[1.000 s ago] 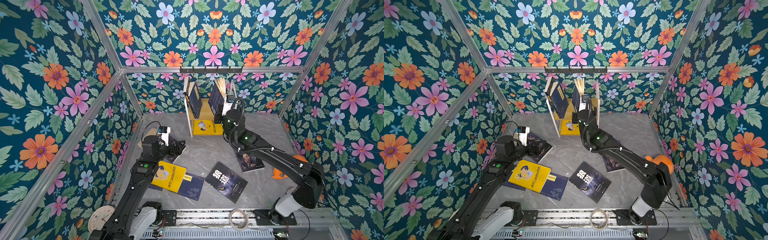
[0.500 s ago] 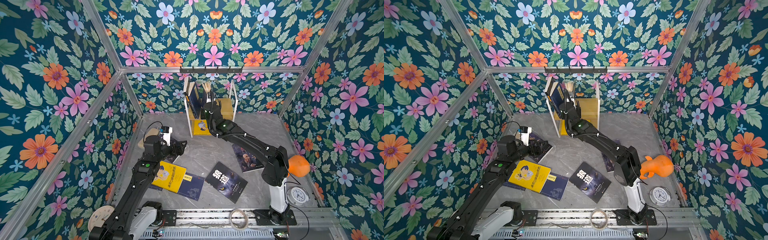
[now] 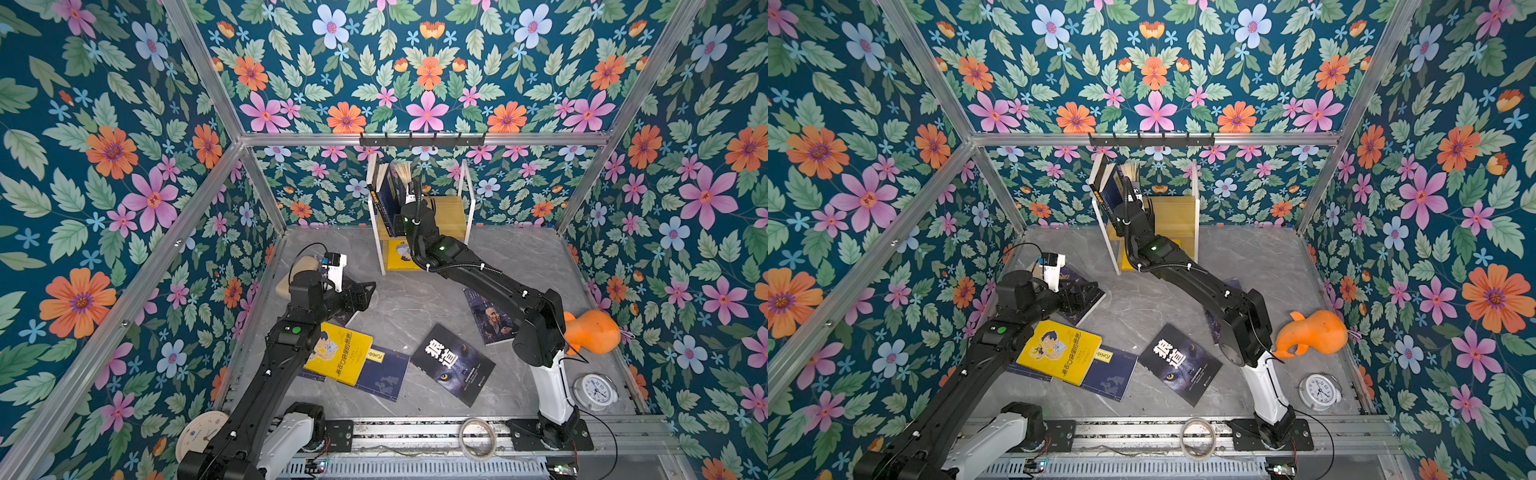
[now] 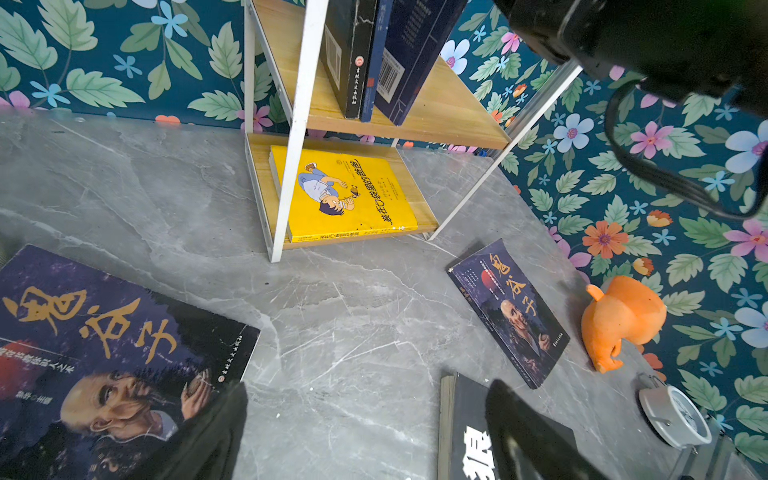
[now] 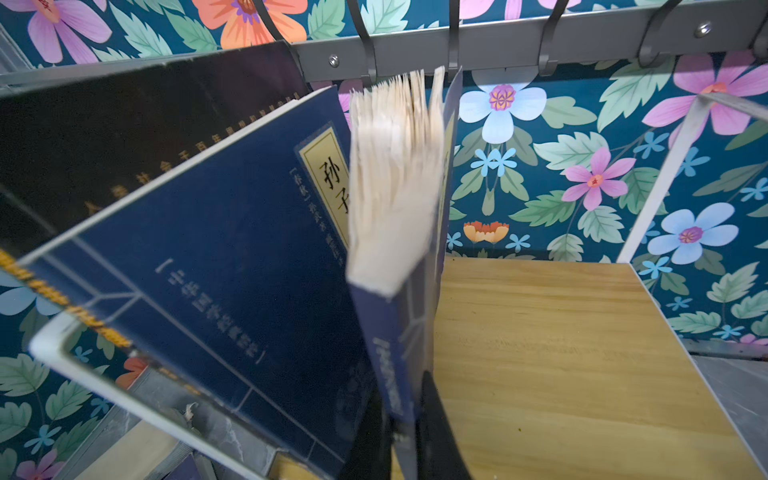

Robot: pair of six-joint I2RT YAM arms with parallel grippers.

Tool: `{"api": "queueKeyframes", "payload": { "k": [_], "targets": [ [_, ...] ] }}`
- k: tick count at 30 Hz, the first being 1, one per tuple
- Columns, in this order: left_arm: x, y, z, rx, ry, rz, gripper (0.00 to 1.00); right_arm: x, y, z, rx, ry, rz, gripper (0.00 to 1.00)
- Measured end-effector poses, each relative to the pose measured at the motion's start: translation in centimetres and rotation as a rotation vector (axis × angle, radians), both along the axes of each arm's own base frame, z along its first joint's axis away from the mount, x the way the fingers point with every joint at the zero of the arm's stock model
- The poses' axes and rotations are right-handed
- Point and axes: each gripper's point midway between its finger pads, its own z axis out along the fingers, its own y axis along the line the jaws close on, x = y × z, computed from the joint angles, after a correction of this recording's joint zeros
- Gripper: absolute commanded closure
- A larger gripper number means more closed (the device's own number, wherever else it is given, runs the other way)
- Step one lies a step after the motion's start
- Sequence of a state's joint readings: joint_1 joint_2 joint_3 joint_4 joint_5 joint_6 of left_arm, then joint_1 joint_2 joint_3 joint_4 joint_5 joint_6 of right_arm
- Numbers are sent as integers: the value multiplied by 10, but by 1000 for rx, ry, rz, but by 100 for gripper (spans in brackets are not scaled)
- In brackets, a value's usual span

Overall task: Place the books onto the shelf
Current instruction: 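Lower the book onto the upper tier beside the blue books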

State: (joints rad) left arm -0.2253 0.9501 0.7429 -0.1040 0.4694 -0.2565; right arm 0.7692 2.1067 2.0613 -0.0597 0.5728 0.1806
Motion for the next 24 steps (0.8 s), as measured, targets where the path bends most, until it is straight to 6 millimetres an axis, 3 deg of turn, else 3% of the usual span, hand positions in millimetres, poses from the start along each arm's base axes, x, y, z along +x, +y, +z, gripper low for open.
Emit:
{"api": "queueKeyframes", "payload": {
  "k": [24],
  "targets": [
    [0,2,-8,3,13,6,8,-15,19,-4,-1,13,161,80]
  ]
}}
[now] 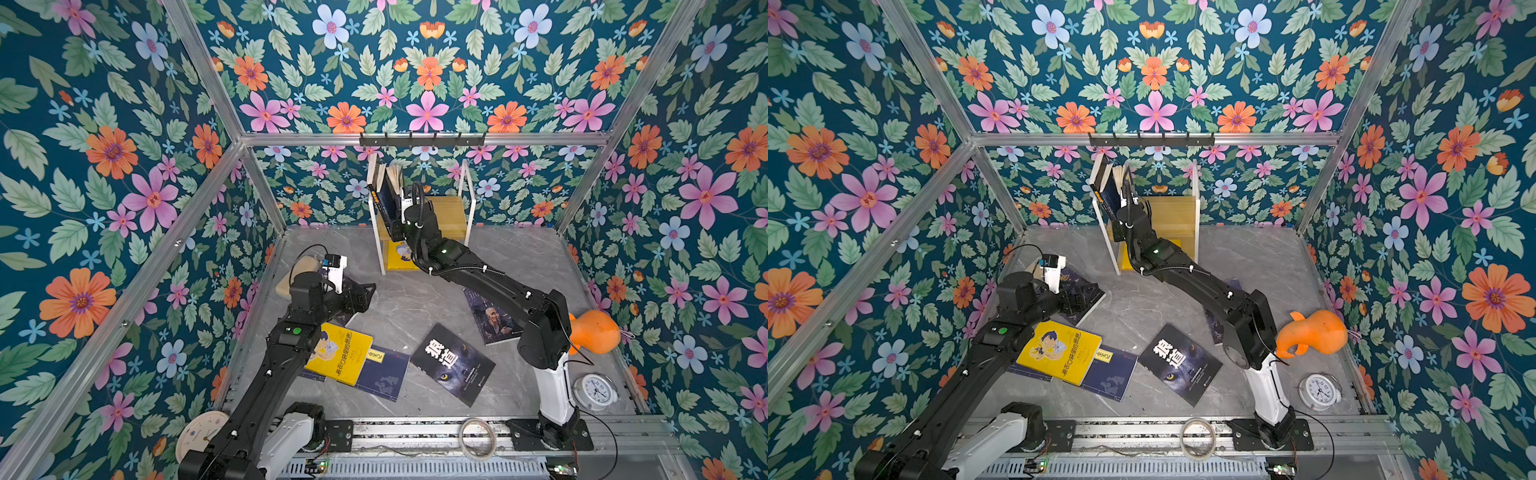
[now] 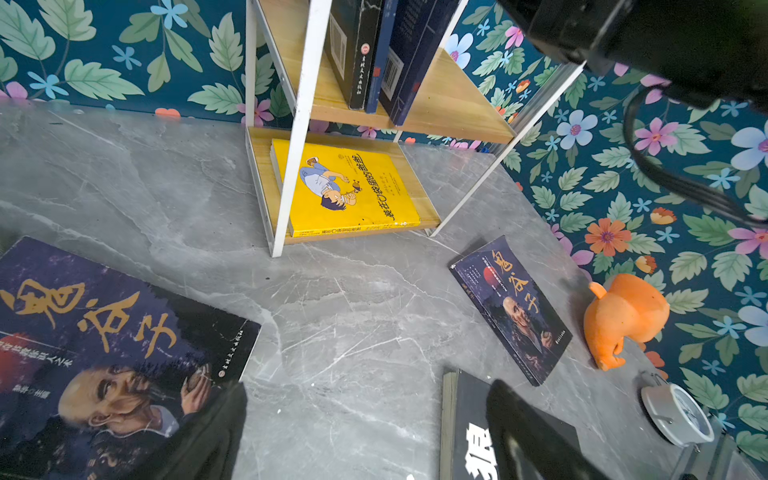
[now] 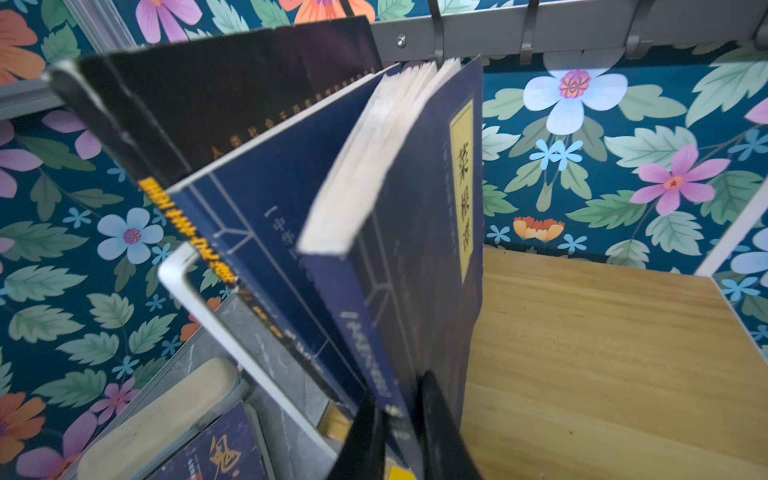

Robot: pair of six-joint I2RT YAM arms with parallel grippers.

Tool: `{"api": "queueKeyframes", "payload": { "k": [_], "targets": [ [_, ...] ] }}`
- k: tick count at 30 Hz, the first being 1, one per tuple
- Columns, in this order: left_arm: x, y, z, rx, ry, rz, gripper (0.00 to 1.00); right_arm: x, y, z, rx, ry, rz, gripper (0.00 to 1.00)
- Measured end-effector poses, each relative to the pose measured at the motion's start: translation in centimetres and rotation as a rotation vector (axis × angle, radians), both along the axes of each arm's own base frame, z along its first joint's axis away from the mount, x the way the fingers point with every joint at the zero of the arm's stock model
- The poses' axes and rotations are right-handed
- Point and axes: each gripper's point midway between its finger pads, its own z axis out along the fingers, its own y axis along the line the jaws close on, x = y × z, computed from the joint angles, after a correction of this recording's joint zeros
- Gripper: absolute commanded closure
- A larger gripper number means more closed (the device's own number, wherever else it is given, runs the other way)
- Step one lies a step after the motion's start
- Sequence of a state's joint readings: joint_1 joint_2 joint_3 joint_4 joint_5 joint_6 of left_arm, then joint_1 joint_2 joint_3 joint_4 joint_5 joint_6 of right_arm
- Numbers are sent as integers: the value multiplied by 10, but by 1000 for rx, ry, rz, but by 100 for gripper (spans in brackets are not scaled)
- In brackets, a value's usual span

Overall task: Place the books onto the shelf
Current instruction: 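Lower the book onto the upper tier beside the blue books, then press the book against the shelved books with the right gripper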

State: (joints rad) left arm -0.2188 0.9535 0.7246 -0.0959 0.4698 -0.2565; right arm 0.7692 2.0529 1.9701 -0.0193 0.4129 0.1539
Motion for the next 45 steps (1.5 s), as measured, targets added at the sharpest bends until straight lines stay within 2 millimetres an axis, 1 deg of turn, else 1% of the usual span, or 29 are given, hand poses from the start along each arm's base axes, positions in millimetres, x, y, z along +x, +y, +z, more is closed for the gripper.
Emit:
{"api": "queueKeyframes", "payload": {
  "k": [3,5,7,10,12,15,18,20,22,27,31,34,38,42,45],
  "targets": [
    [1,1,-1,0,3,2,8,-6,4,-2,-4,10,47,69],
    [1,1,0,0,-2,3,8,-13,7,-2,-19,11,86,60],
    [1,1,-1,0,-1,5,8,-18,7,-1,-26,9,114,56],
    [2,2,-2,1,4,7,8,-26,6,0,-39,5,155,55],
    [3,2,-2,1,4,9,8,-29,3,-1,-47,3,183,49],
    [5,4,-3,0,4,15,8,-30,-7,-3,-45,1,198,38],
    [5,4,-3,-2,6,18,8,-31,-14,-8,-36,14,258,23],
    [5,6,-3,-2,6,22,8,-30,-15,-12,-29,22,308,5],
    [6,7,-3,-2,8,27,8,-29,-16,-18,-35,27,362,3],
    [8,10,-5,-5,14,38,8,-27,-17,-30,-39,25,509,4],
    [11,14,-9,-5,30,51,8,-19,-17,-59,-45,60,611,10],
    [13,16,-12,-9,43,61,8,-12,-12,-71,-51,64,672,15],
    [15,18,-18,-12,61,71,8,-6,-1,-69,-46,37,748,19],
    [15,19,-18,-12,62,74,8,3,6,-60,-61,5,796,19],
    [16,19,-18,-12,63,74,8,7,8,-58,-69,9,820,19]
  ]
}}
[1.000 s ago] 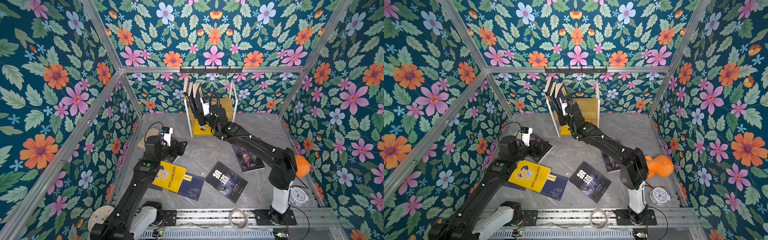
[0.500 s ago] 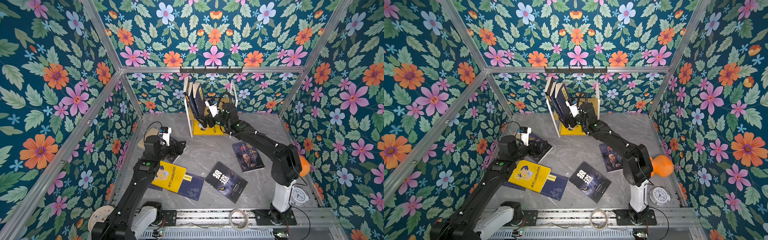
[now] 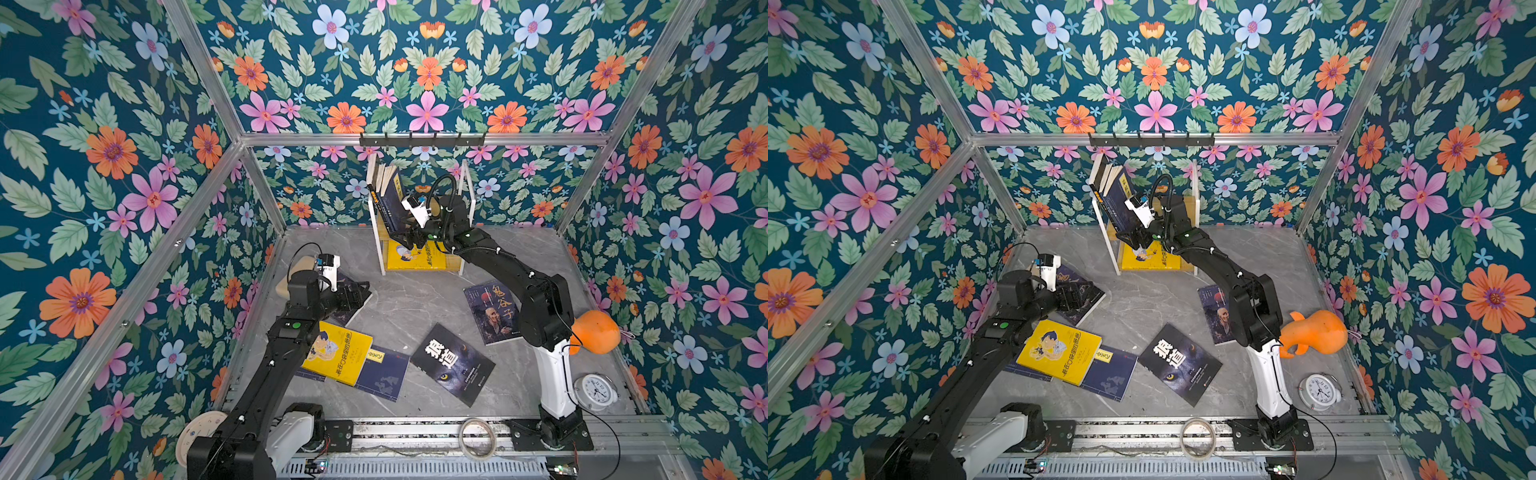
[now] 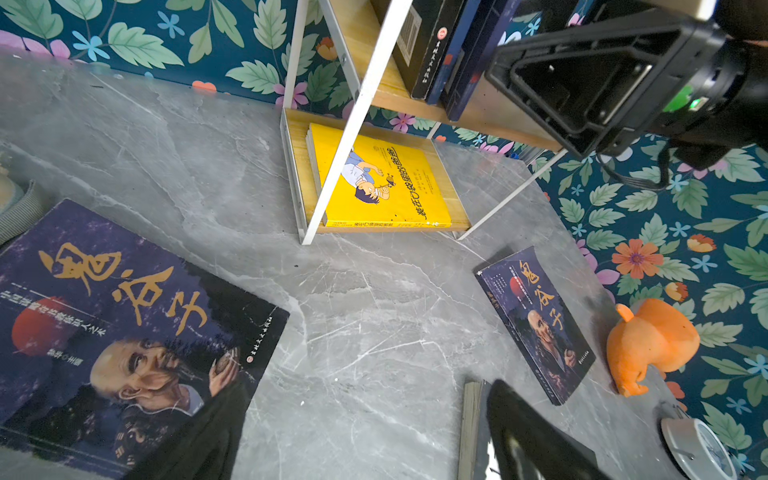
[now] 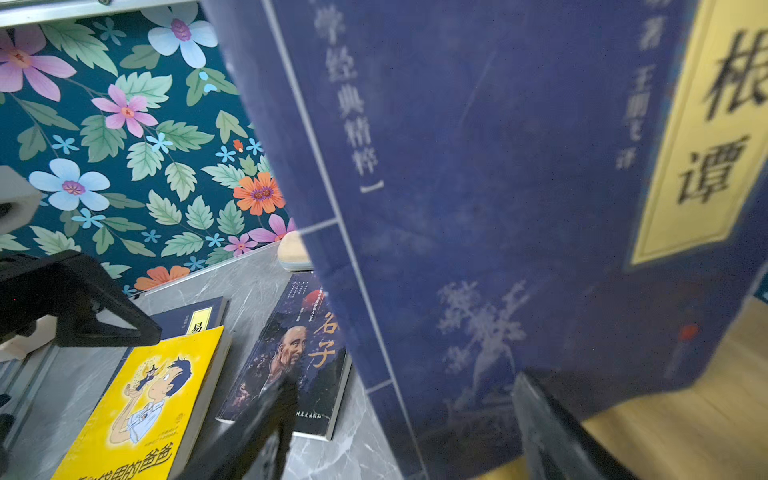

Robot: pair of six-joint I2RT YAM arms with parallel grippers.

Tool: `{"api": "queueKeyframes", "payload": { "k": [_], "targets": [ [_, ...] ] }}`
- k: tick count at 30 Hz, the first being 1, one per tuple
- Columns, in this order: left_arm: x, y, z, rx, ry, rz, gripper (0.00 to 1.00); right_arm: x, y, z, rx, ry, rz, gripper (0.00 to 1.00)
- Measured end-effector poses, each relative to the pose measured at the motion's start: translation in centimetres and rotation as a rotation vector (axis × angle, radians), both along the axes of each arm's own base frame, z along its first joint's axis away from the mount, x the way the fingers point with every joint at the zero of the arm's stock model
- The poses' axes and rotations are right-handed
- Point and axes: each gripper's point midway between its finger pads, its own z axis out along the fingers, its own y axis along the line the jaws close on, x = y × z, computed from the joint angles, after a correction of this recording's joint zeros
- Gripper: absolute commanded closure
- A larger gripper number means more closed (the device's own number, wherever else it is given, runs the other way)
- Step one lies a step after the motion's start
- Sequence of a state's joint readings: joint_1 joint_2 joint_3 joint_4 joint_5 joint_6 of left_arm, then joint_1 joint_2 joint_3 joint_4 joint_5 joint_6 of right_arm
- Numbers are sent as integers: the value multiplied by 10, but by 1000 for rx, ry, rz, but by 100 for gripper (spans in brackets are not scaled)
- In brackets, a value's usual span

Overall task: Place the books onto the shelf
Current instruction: 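Press the book against the shelved books with the right gripper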

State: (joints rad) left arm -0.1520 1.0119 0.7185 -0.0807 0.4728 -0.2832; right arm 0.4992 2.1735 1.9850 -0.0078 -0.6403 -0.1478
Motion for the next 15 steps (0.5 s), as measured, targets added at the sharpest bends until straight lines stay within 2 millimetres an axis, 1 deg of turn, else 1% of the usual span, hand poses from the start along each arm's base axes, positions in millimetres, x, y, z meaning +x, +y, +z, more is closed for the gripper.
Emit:
{"api": "queueKeyframes", "payload": {
  "k": [5,10,15],
  "targets": [
    [0,0,1,-1,-2,-1,8,3,-2,-2,-14,14,20,20],
    [0,0,1,-1,-3,-1,8,5,0,4,-21,3,35,24],
    [1,0,1,-1,-2,1,8,8,-1,0,-48,8,37,26]
  ]
}}
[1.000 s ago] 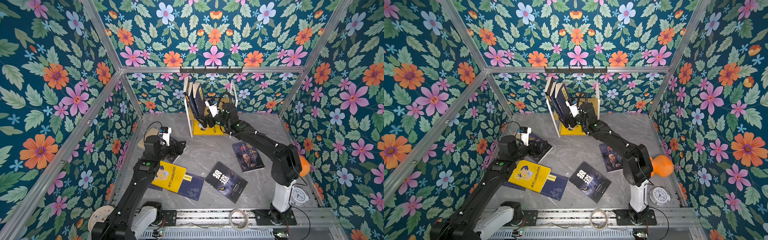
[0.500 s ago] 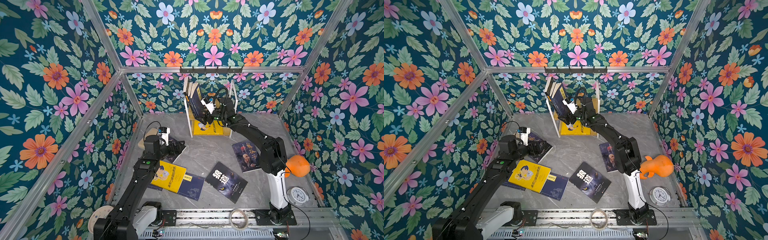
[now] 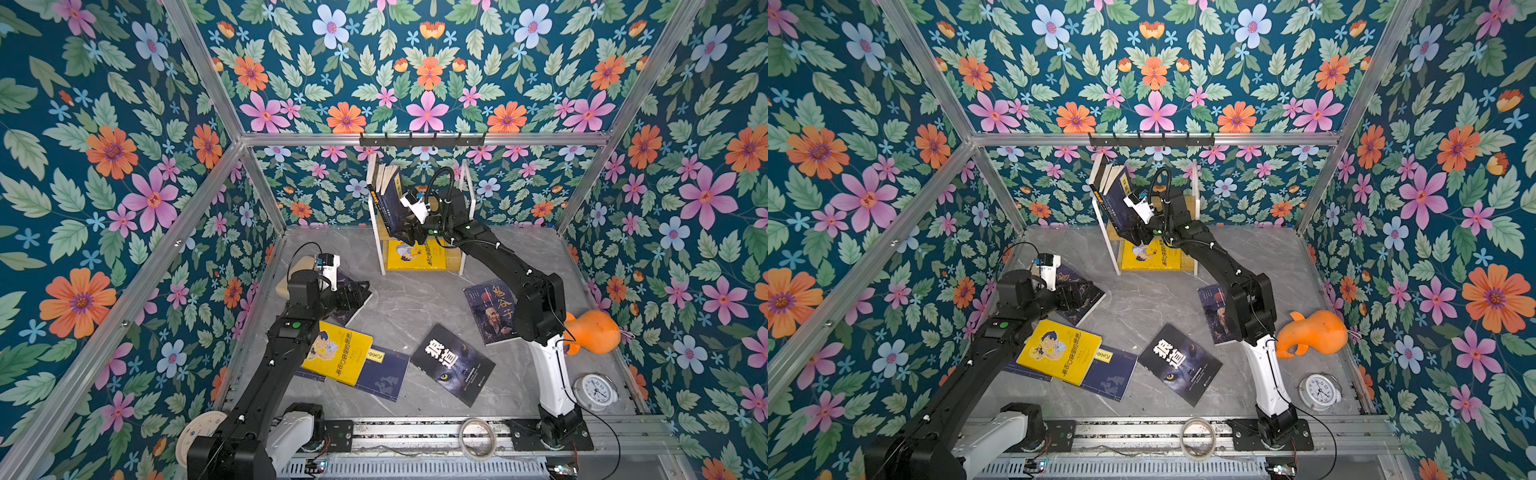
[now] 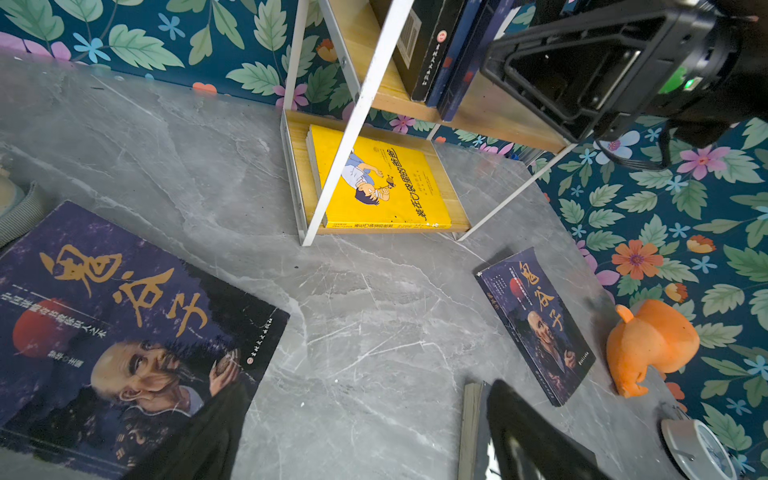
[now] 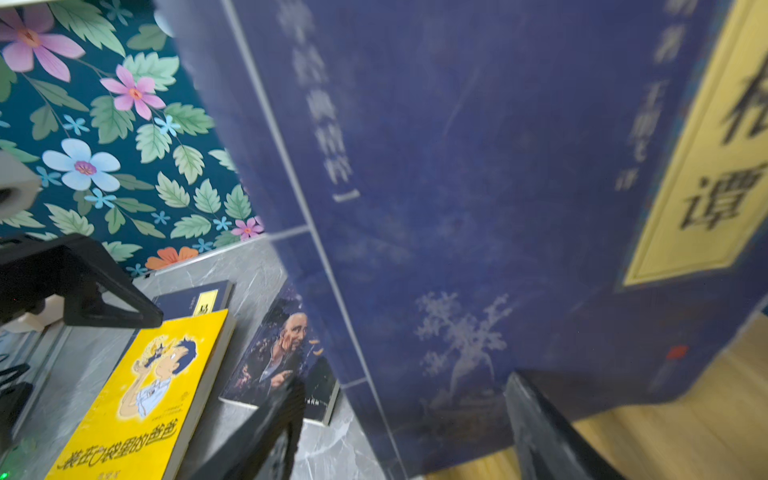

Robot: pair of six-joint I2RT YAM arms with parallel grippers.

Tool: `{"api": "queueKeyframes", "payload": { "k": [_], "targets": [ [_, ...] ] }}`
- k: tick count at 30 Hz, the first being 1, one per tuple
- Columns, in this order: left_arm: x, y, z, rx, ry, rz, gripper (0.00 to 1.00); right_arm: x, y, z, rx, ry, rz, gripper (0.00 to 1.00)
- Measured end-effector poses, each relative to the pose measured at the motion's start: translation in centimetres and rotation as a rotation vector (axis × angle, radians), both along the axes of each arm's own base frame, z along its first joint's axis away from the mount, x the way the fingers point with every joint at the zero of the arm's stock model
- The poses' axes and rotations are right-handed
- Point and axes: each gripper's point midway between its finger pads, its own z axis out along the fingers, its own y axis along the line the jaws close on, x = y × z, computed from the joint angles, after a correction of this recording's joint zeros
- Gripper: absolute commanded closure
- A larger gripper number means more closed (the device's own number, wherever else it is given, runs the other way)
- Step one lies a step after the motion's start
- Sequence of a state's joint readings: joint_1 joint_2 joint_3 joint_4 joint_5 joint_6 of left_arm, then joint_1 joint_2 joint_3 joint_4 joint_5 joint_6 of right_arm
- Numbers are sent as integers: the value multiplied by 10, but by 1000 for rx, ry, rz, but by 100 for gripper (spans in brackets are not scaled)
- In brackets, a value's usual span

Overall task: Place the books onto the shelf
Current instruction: 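Press the book against the shelved books with the right gripper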

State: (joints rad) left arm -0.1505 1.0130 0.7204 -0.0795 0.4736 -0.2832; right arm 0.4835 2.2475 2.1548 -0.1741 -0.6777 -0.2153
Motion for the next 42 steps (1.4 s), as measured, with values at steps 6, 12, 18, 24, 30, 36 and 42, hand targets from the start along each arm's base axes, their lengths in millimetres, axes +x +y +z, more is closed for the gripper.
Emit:
{"api": "queueKeyframes", "payload": {
  "k": [6,12,18,24,30,36,42],
  "targets": [
    [1,0,-2,1,6,2,8,2,-2,3,-23,-8,4,28],
    [1,2,-2,1,6,5,8,5,-2,8,-33,-20,8,31],
    [1,2,-2,0,3,7,7,4,-2,5,-43,-11,11,37],
    [1,2,-2,-2,5,9,8,6,-3,5,-55,-16,10,45],
    [1,4,-3,-2,7,13,8,9,-4,6,-55,-23,0,50],
    [1,4,-4,-2,10,15,7,17,-6,9,-51,-38,-14,53],
    [2,6,-5,-2,9,19,7,18,-7,9,-51,-38,-17,48]
  ]
}}
